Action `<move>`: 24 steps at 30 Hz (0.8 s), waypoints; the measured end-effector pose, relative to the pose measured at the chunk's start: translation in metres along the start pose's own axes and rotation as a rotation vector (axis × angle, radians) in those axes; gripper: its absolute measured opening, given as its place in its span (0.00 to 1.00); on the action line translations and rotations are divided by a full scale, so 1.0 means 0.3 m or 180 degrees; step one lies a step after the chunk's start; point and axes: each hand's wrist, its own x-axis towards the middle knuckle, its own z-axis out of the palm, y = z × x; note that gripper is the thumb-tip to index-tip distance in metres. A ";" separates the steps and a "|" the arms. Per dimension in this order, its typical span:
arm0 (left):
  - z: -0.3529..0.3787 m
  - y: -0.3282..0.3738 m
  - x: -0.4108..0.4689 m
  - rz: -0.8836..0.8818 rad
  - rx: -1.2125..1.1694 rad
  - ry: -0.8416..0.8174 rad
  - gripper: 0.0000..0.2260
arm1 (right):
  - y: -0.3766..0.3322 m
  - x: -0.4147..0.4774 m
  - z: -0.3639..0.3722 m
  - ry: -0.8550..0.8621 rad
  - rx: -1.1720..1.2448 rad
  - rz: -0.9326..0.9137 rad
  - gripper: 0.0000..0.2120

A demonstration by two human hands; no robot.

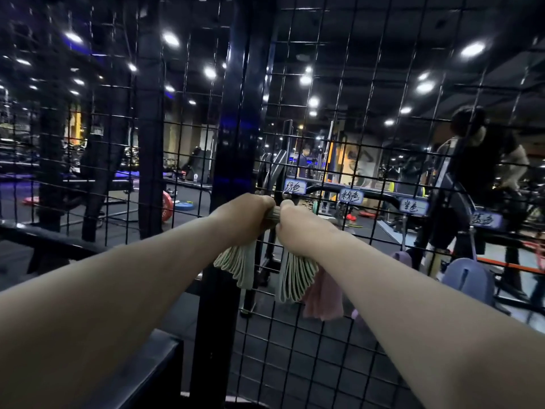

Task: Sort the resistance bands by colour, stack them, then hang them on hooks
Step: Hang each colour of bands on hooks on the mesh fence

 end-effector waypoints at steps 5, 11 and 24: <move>0.003 0.005 0.012 0.0200 -0.0014 0.0030 0.05 | 0.023 0.005 0.009 0.0008 0.0181 0.0085 0.09; 0.021 -0.002 0.004 0.0295 0.0101 -0.0062 0.10 | 0.027 -0.019 0.034 0.0158 0.0144 0.0173 0.12; 0.011 0.010 0.015 0.0294 0.0322 -0.0204 0.08 | 0.039 -0.053 0.079 0.0398 0.0296 0.0180 0.26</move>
